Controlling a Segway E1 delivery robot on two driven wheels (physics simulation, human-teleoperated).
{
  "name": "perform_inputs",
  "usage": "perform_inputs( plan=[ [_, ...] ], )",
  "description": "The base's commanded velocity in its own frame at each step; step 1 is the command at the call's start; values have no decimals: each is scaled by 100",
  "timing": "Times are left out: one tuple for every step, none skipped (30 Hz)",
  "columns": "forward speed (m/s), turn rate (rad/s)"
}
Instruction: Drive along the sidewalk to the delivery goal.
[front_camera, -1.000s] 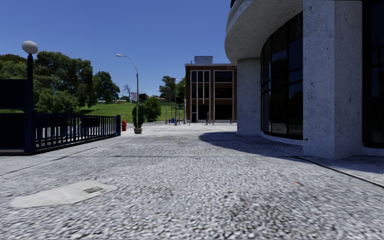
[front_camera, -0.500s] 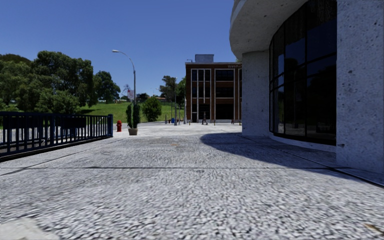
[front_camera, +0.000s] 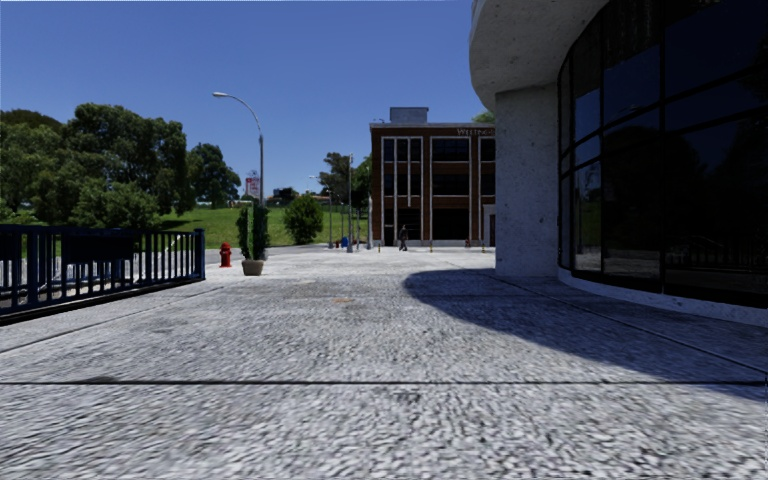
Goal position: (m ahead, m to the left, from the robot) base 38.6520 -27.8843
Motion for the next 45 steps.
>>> perform_inputs(
  plan=[
    [200, 0],
    [200, 0],
    [200, 0],
    [200, 0],
    [200, 0],
    [200, 0],
    [200, 0],
    [200, 0],
    [200, 0],
    [200, 0],
    [200, 0],
    [200, 0],
    [200, 0],
    [200, 0],
    [200, 0],
    [200, 0],
    [200, 0],
    [200, 0],
    [200, 0],
    [200, 0],
    [200, 0],
    [200, 0],
    [200, 0],
    [200, 0],
    [200, 0],
    [200, 0],
    [200, 0],
    [200, 0],
    [200, 0],
    [200, 0],
    [200, 0],
    [200, 0],
    [200, 0],
    [200, 0],
    [200, 0],
    [200, 0],
    [200, 0],
    [200, 0],
    [200, 0],
    [200, 0],
    [200, 0],
    [200, 0],
    [200, 0],
    [200, 0],
    [200, 0]
  ],
)
